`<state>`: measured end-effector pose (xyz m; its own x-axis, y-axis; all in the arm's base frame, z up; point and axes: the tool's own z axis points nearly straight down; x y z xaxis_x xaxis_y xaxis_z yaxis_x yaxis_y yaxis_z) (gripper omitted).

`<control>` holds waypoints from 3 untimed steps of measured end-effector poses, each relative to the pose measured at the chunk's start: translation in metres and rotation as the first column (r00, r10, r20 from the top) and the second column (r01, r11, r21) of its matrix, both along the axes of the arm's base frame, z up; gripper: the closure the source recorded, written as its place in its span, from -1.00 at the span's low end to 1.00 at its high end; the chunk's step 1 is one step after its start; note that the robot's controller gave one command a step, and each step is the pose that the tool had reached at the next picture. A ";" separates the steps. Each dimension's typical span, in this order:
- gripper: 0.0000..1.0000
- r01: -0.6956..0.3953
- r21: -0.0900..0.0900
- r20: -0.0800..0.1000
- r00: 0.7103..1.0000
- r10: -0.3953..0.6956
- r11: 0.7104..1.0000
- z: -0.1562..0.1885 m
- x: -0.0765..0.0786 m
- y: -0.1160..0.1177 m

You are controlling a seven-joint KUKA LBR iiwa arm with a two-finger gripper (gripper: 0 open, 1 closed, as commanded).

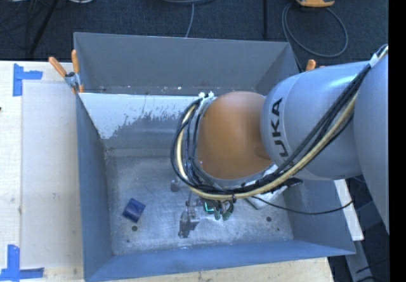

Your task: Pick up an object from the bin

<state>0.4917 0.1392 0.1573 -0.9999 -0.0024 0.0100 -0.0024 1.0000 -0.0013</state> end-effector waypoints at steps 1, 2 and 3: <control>-1.00 -0.117 0.002 0.003 0.993 0.117 0.993 -0.079 0.009 0.063; -1.00 -0.056 0.001 0.009 0.998 0.056 0.998 -0.087 0.022 0.078; 1.00 -0.053 0.003 0.011 0.999 0.053 0.999 -0.086 0.023 0.078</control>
Offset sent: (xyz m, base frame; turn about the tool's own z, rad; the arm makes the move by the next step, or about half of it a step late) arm 0.0117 0.0602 -0.0742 -0.1130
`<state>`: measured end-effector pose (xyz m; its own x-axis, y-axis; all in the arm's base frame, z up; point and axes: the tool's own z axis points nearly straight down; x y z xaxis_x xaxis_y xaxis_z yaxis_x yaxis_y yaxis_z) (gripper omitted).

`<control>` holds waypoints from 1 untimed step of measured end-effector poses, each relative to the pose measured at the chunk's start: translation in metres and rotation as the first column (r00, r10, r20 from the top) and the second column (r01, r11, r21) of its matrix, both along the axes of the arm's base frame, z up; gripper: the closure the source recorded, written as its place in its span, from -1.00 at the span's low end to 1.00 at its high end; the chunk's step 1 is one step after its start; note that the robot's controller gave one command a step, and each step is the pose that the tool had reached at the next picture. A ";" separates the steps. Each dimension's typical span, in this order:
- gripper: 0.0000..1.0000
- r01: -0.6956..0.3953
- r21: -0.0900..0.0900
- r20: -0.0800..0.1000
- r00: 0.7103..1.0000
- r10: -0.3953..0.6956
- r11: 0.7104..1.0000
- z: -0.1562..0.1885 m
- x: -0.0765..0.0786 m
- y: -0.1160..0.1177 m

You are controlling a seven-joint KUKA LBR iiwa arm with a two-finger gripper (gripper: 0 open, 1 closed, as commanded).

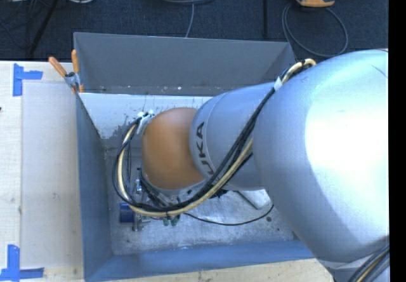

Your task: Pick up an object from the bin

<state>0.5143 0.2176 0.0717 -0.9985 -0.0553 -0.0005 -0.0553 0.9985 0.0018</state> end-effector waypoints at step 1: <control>1.00 -0.378 -0.002 0.007 0.926 0.378 0.926 0.234 0.002 0.002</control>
Offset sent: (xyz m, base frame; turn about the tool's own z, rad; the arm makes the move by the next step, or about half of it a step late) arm 0.0008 0.0013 0.2304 -0.3871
